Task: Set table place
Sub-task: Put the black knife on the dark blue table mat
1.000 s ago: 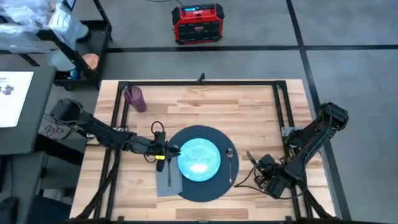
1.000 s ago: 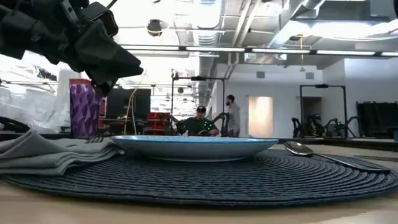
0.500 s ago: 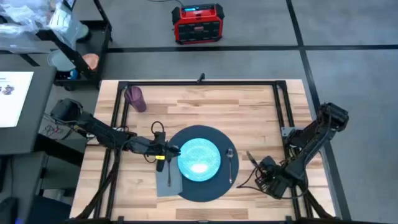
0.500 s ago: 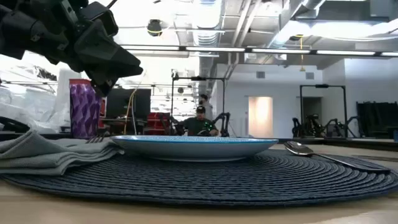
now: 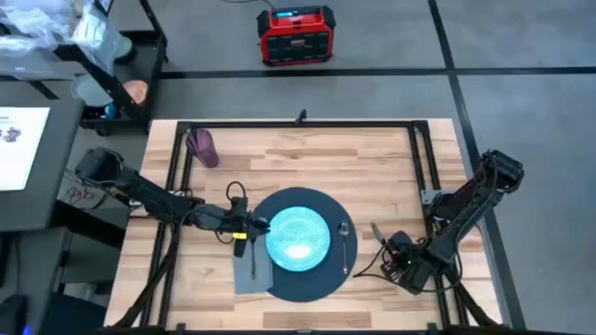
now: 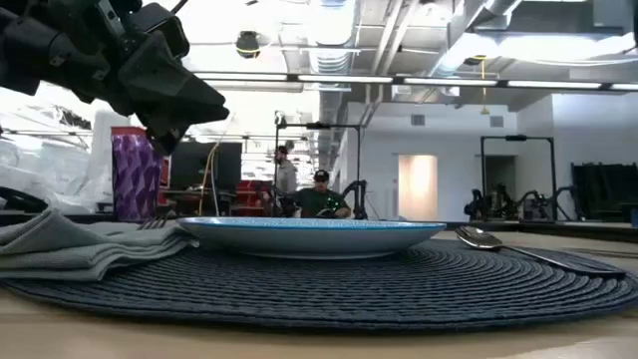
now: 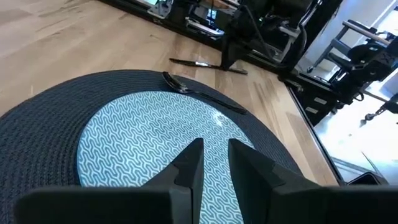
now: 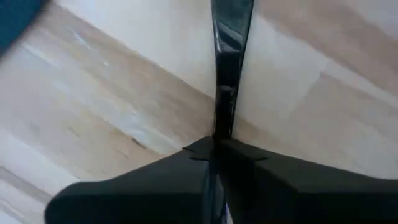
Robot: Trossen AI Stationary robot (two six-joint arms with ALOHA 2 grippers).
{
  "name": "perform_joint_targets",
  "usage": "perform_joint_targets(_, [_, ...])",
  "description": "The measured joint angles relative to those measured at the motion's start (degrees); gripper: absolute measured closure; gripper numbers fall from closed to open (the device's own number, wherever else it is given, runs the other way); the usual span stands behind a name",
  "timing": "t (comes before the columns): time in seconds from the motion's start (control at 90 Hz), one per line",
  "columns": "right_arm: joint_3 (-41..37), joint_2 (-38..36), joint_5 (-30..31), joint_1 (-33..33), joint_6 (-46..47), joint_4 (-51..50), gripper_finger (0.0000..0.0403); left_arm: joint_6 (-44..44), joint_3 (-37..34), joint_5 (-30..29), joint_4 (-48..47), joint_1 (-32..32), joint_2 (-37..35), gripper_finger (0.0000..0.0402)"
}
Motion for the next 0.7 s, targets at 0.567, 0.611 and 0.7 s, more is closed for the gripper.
perform_joint_targets(0.567, [4.39, 0.43, 8.17, -0.88, -0.03, -3.35, 0.0402, 0.20, 0.00, -0.01, 0.02, 0.00, 0.00, 0.0345])
perform_joint_targets(0.611, [4.81, 0.43, 9.62, -1.02, -0.07, -3.74, 0.0402, 0.20, 0.00, -0.01, 0.01, -0.02, 0.00, 0.0345])
perform_joint_targets(0.7, [5.43, 0.37, 11.80, -1.29, -0.69, -3.62, 0.0402, 0.22, 0.00, -0.01, 0.02, 0.00, 0.00, 0.0345])
